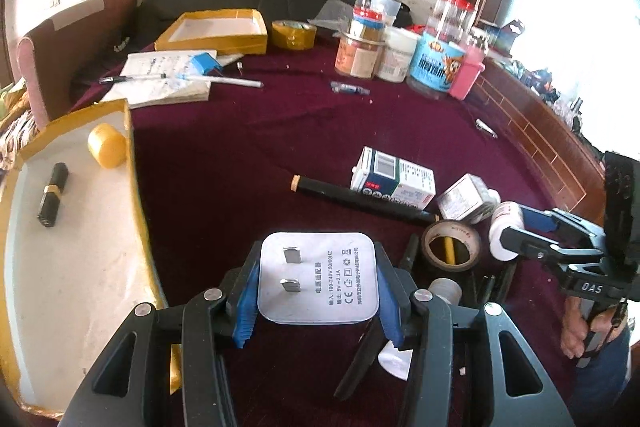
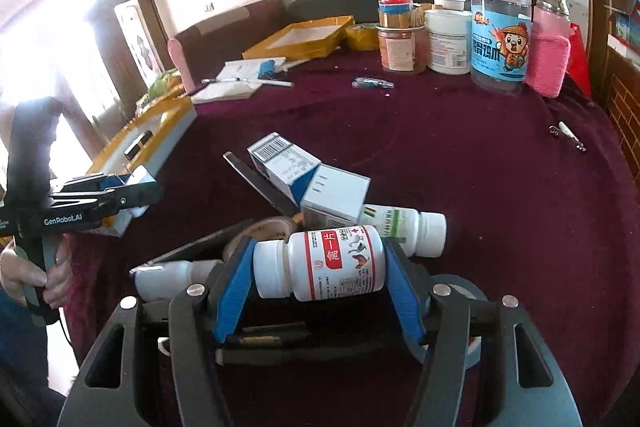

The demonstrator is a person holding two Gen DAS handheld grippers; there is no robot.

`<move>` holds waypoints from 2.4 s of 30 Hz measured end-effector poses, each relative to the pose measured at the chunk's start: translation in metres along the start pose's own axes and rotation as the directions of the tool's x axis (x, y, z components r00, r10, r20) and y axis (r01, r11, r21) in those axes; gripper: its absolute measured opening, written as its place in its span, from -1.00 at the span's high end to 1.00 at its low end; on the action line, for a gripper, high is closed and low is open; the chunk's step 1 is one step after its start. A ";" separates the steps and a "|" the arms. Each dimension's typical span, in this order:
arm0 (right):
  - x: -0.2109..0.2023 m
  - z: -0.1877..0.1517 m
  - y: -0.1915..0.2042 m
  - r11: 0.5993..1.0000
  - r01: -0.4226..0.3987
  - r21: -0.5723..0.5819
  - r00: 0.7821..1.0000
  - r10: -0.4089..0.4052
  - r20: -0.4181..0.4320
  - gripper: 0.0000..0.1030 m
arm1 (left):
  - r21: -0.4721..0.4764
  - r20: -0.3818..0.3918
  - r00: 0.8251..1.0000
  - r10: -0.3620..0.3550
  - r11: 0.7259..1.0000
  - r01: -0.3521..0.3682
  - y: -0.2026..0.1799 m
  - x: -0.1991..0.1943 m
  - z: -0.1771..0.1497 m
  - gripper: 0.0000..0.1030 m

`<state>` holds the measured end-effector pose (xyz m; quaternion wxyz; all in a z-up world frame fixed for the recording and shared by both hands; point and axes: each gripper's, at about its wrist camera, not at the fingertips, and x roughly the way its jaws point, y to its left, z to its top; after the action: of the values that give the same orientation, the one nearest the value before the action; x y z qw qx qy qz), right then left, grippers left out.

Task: Organize rigid objects
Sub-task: 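Grasp the white red-labelled pill bottle with the right gripper, then lower the pill bottle into the tray with the right gripper while the left drops the charger there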

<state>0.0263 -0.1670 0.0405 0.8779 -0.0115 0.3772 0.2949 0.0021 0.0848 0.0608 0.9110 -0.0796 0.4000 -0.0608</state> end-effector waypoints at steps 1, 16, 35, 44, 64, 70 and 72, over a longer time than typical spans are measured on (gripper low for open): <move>0.000 0.001 0.002 1.000 -0.008 0.005 1.000 0.008 0.000 -0.21 | -0.003 0.010 1.000 0.001 1.000 -0.001 0.002 -0.006 0.000 -0.02; -0.003 0.042 0.103 0.983 -0.153 -0.104 0.988 0.150 -0.040 -0.21 | -0.144 0.113 0.989 0.090 0.987 -0.073 0.085 -0.070 -0.006 -0.02; 0.123 0.148 0.244 0.956 -0.274 -0.105 0.942 0.245 -0.230 -0.22 | -0.319 0.001 0.993 0.115 0.941 -0.109 0.177 -0.044 -0.004 -0.02; 0.246 0.194 0.280 0.969 -0.217 -0.115 0.933 0.171 -0.315 -0.22 | -0.409 -0.037 0.995 0.094 0.907 -0.101 0.193 -0.006 0.014 -0.02; 0.325 0.199 0.291 0.951 -0.263 -0.159 0.873 0.165 -0.459 -0.23 | -0.437 -0.079 0.991 0.110 0.890 -0.133 0.209 0.023 0.020 -0.08; 0.318 0.204 0.291 0.948 -0.272 -0.167 0.883 0.176 -0.435 -0.24 | -0.439 -0.061 0.992 0.111 0.889 -0.127 0.211 0.017 0.024 -0.19; 0.307 0.205 0.288 0.948 -0.267 -0.172 0.893 0.176 -0.415 -0.24 | -0.433 -0.045 0.992 0.118 0.893 -0.126 0.210 0.010 0.026 -0.19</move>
<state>0.1756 0.2772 0.0402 0.7371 -0.1264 0.5095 0.4256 0.0376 0.2916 0.0300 0.8688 -0.2548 0.4156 0.0865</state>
